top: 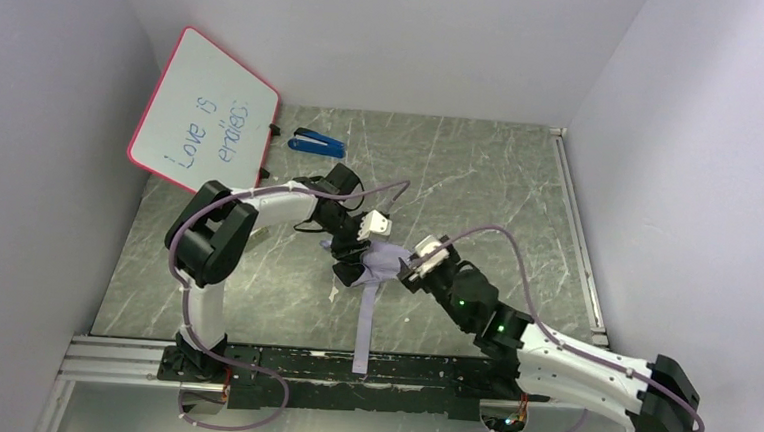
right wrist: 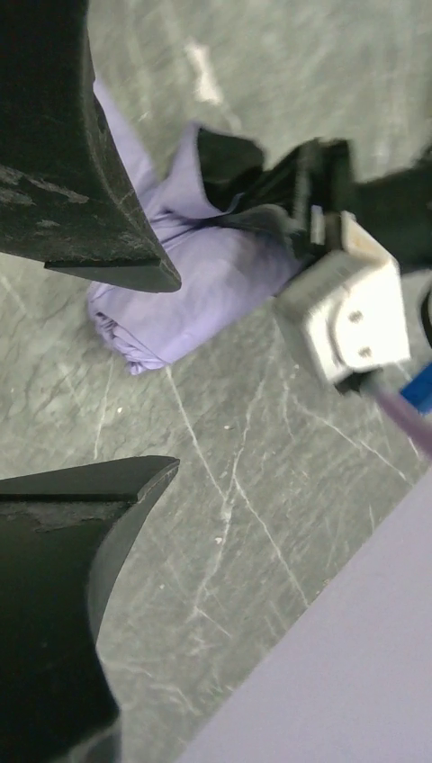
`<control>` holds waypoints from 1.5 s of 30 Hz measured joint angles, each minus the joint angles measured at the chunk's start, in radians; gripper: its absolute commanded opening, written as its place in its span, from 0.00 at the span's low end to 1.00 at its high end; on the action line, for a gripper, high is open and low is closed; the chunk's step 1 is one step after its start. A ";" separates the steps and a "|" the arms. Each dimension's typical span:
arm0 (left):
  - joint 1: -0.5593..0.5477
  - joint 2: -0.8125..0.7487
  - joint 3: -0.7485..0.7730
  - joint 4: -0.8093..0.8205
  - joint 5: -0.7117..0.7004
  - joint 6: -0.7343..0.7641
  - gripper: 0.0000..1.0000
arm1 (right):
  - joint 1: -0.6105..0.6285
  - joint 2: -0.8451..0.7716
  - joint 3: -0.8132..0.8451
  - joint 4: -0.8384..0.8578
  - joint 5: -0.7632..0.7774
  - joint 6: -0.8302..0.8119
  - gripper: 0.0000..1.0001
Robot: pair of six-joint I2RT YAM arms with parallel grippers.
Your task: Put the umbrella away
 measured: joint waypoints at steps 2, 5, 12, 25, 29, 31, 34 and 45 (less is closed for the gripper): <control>-0.006 -0.013 -0.018 0.022 -0.015 -0.002 0.05 | 0.000 -0.063 0.000 -0.014 0.040 0.093 0.70; -0.017 -0.031 -0.042 0.052 -0.041 -0.004 0.05 | -0.002 -0.117 0.002 -0.066 0.144 0.246 0.66; -0.051 -0.092 -0.123 0.148 -0.126 -0.018 0.05 | -0.241 0.024 0.159 -0.277 0.163 0.531 0.66; -0.143 -0.243 -0.346 0.420 -0.365 -0.038 0.05 | -0.700 0.399 0.412 -0.323 -0.454 0.624 0.70; -0.184 -0.284 -0.418 0.517 -0.464 -0.041 0.05 | -0.705 0.486 0.494 -0.322 -0.593 0.577 0.70; -0.210 -0.300 -0.458 0.577 -0.521 -0.040 0.05 | -0.706 0.515 0.514 -0.319 -0.646 0.557 0.70; -0.243 -0.310 -0.506 0.666 -0.602 -0.037 0.05 | -0.706 0.534 0.515 -0.317 -0.724 0.525 0.70; -0.323 -0.271 -0.635 1.002 -0.871 0.021 0.05 | -0.648 0.702 0.574 -0.385 -0.941 0.214 0.72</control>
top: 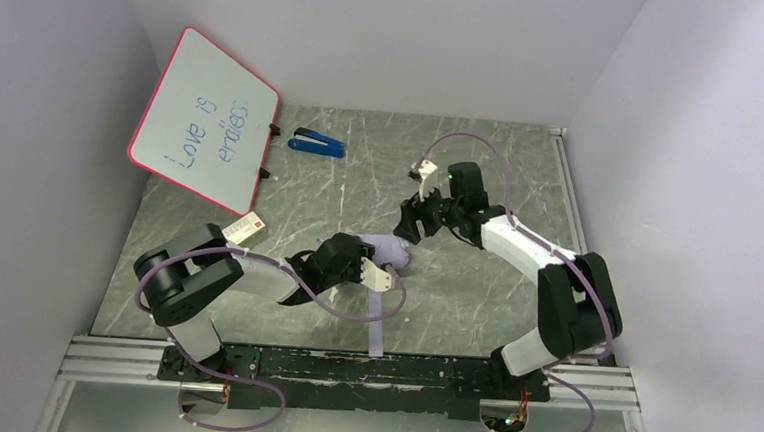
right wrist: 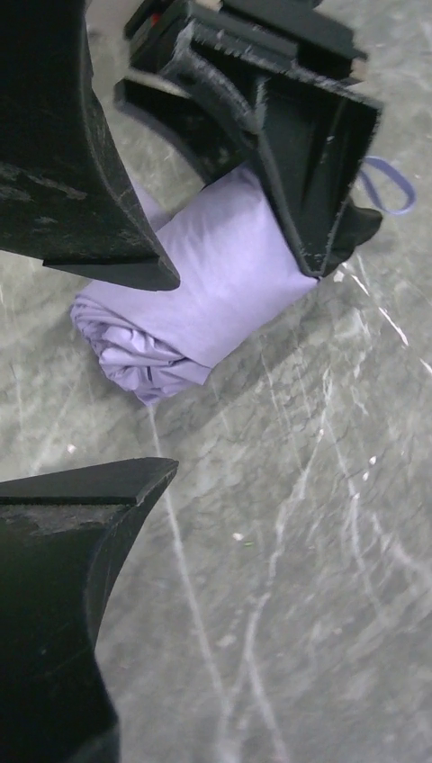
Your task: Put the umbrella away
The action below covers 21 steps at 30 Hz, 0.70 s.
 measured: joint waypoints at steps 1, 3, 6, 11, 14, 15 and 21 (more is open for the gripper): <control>-0.004 0.003 -0.010 0.024 -0.017 0.006 0.05 | 0.002 0.022 0.014 -0.011 -0.021 -0.044 0.73; -0.012 0.008 -0.029 0.064 -0.050 0.016 0.05 | 0.002 0.064 0.048 -0.040 -0.067 -0.144 0.74; -0.029 0.019 -0.048 0.117 -0.093 0.033 0.05 | 0.002 0.110 0.095 -0.093 -0.143 -0.306 0.75; -0.063 0.063 -0.067 0.219 -0.172 0.076 0.05 | 0.005 0.169 0.182 -0.226 -0.270 -0.557 0.76; -0.081 0.109 -0.079 0.314 -0.220 0.113 0.05 | 0.021 0.192 0.224 -0.304 -0.300 -0.679 0.77; -0.084 0.124 -0.081 0.340 -0.231 0.123 0.05 | 0.029 0.195 0.229 -0.320 -0.301 -0.704 0.77; -0.098 0.174 -0.090 0.446 -0.274 0.167 0.05 | 0.093 0.258 0.270 -0.432 -0.277 -0.837 0.77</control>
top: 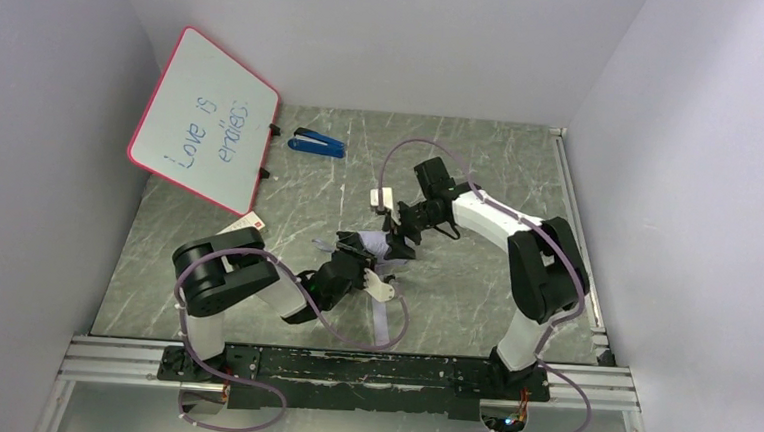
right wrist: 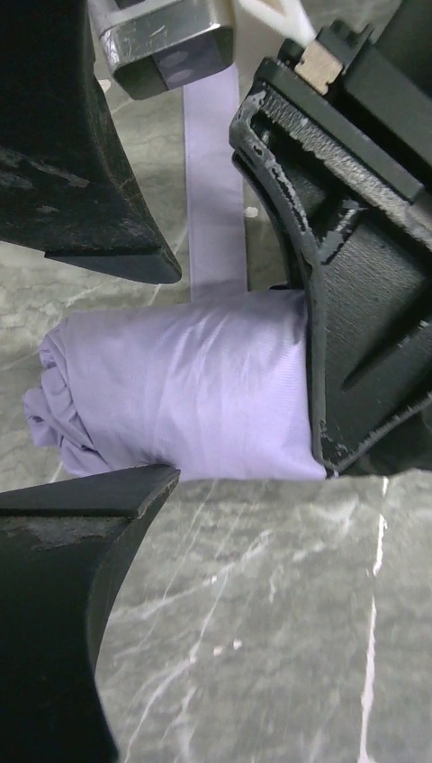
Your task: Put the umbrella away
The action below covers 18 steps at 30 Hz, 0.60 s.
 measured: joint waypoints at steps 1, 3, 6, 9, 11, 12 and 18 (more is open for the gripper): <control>-0.002 0.002 -0.001 0.005 -0.002 0.003 0.05 | 0.005 0.010 0.002 -0.012 0.006 -0.013 0.77; -0.003 0.003 -0.002 0.008 -0.002 0.007 0.05 | 0.010 0.029 0.008 -0.036 0.018 -0.042 0.78; -0.008 0.008 -0.002 0.015 -0.005 0.014 0.05 | 0.013 0.051 0.028 -0.056 0.039 -0.073 0.78; -0.013 0.014 -0.002 0.026 -0.009 0.023 0.05 | 0.015 0.072 0.038 -0.070 0.067 -0.091 0.78; -0.015 0.016 -0.002 0.030 -0.011 0.028 0.05 | 0.017 0.086 0.039 -0.074 0.090 -0.099 0.77; -0.016 0.019 -0.002 0.033 -0.013 0.030 0.05 | 0.018 0.094 0.041 -0.075 0.102 -0.102 0.77; -0.022 0.023 -0.004 0.043 -0.020 0.040 0.05 | 0.026 0.137 0.044 -0.077 0.154 -0.107 0.75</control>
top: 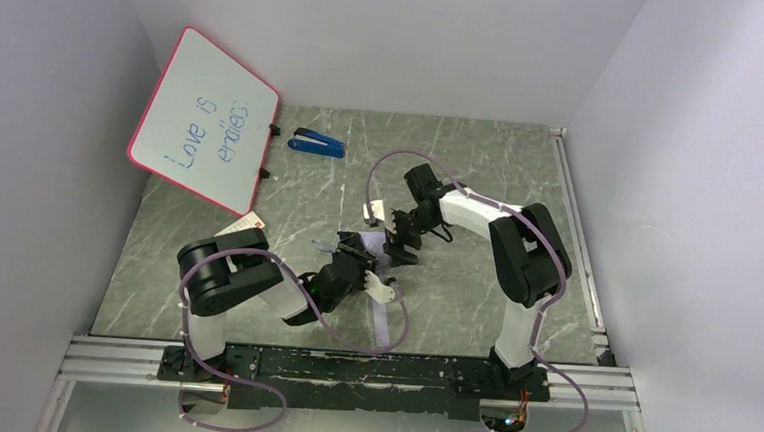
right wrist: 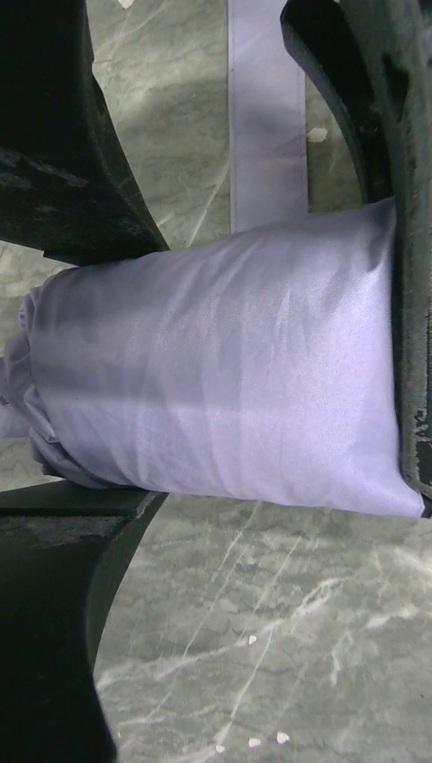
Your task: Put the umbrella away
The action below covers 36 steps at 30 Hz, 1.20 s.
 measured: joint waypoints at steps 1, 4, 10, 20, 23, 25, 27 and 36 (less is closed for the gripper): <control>0.000 0.000 0.000 0.001 0.000 0.001 0.05 | 0.002 0.004 0.000 0.000 0.005 -0.001 0.74; -0.001 0.002 0.000 0.003 -0.002 0.004 0.05 | 0.008 0.010 0.000 0.000 0.015 -0.002 0.67; -0.004 0.014 0.000 0.023 -0.013 0.009 0.05 | 0.015 0.012 0.002 0.002 0.034 -0.002 0.51; -0.005 0.019 -0.008 0.046 -0.016 0.010 0.35 | 0.018 0.014 0.000 0.019 0.045 0.036 0.20; -0.004 0.019 -0.015 0.056 -0.017 0.010 0.45 | 0.022 0.011 -0.007 0.036 0.048 0.056 0.18; -0.004 0.019 -0.015 0.056 -0.017 0.009 0.61 | 0.024 0.002 -0.021 0.056 0.055 0.069 0.17; -0.004 0.014 -0.015 0.052 -0.018 0.004 0.78 | 0.026 -0.009 -0.040 0.080 0.060 0.084 0.17; -0.014 -0.179 0.003 -0.167 0.021 -0.124 0.97 | 0.026 -0.050 -0.108 0.177 0.080 0.146 0.15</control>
